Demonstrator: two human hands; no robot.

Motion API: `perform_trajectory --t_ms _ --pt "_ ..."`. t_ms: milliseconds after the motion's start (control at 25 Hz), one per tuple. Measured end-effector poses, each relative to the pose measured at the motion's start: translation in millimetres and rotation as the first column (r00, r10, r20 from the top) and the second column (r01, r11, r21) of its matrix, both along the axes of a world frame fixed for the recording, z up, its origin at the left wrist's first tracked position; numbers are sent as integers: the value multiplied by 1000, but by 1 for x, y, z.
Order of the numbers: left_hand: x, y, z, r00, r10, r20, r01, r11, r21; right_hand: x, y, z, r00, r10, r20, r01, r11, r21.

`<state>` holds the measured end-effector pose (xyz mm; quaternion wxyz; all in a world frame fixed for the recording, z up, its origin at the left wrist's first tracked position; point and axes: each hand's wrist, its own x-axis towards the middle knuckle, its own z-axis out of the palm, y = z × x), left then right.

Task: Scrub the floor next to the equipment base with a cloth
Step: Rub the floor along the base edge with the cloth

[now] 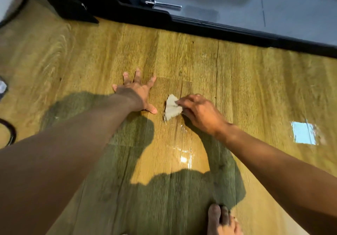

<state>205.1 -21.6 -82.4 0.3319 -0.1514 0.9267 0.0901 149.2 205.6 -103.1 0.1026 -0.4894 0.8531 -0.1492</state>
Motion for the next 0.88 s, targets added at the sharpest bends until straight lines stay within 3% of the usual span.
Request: perform_trajectory --t_ms 120,240,320,440,520,680,760,880 --pt "-1 1 0 1000 10 4 -10 1000 5 25 10 -5 990 -138 11 138 990 -34" --pt "0 3 0 1000 19 -2 -19 1000 -2 89 49 -2 989 144 22 -144 989 -24" --pt "0 5 -1 999 35 -21 -35 999 -5 79 57 6 967 252 28 -253 967 29" --pt "2 7 1 998 60 -32 -60 998 13 53 38 14 999 -5 37 5 1000 3" --pt "3 10 3 997 67 -35 -67 998 13 71 46 15 999 -39 14 39 999 7" --pt "4 14 4 995 101 -23 -100 994 33 107 91 14 962 272 26 -273 961 39" --pt "4 15 4 992 126 -12 -126 991 36 79 84 13 980 197 28 -196 980 -17" --pt "6 18 9 991 133 -2 -133 990 35 48 71 16 999 -47 3 47 999 -23"
